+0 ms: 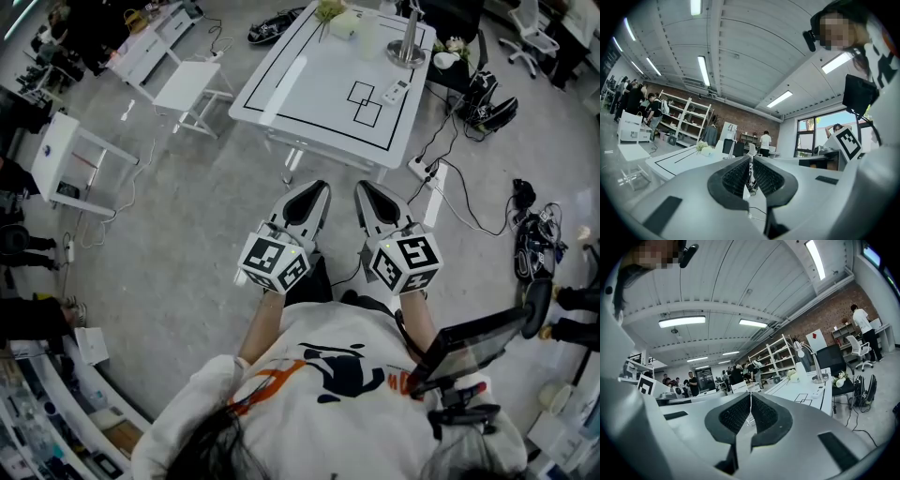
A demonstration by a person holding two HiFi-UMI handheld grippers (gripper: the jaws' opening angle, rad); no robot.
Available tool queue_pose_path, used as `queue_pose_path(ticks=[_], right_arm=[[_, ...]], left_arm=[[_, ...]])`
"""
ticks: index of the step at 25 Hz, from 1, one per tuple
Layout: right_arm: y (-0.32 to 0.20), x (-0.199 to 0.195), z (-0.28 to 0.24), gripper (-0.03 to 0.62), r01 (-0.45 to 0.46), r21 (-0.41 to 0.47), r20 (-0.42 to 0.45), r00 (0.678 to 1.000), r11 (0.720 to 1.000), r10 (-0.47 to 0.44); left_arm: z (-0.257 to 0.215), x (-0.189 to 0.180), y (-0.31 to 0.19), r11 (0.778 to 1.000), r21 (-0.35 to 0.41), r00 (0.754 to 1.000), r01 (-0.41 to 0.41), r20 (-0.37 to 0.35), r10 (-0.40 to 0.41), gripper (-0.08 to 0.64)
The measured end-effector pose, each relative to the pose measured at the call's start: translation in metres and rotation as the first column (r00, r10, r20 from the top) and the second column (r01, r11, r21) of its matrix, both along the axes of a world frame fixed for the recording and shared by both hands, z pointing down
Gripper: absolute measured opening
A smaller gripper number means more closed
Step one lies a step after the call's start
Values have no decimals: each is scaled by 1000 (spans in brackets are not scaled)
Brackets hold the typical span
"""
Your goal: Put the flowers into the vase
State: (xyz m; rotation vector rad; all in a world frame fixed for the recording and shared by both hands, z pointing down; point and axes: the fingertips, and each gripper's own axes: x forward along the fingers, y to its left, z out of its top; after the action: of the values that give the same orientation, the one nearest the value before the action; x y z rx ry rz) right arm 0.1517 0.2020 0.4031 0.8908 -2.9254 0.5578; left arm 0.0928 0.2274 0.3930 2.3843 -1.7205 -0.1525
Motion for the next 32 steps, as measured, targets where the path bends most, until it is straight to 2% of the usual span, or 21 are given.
queue_pose_path(ticks=[5, 10, 23, 28, 32], right_arm=[[-31, -27, 2, 14, -31, -16, -6, 1000, 999, 31], [-66, -70, 7, 14, -64, -39, -10, 998, 997, 64], [-139, -185, 17, 14, -135, -58, -43, 990, 989, 132], [-153, -208, 23, 14, -142, -66, -61, 989, 988, 138], [-170, -208, 25, 14, -165, -77, -57, 985, 983, 161]], left_arm=[[0, -27, -34, 999, -10, 999, -37, 4, 37, 20], [4, -69, -68, 997, -24, 997, -75, 19, 75, 20], [12, -190, -147, 989, -22, 989, -145, -38, 144, 20], [16, -223, -163, 991, -32, 990, -129, -60, 127, 20], [23, -230, -176, 990, -51, 989, -134, -67, 130, 20]])
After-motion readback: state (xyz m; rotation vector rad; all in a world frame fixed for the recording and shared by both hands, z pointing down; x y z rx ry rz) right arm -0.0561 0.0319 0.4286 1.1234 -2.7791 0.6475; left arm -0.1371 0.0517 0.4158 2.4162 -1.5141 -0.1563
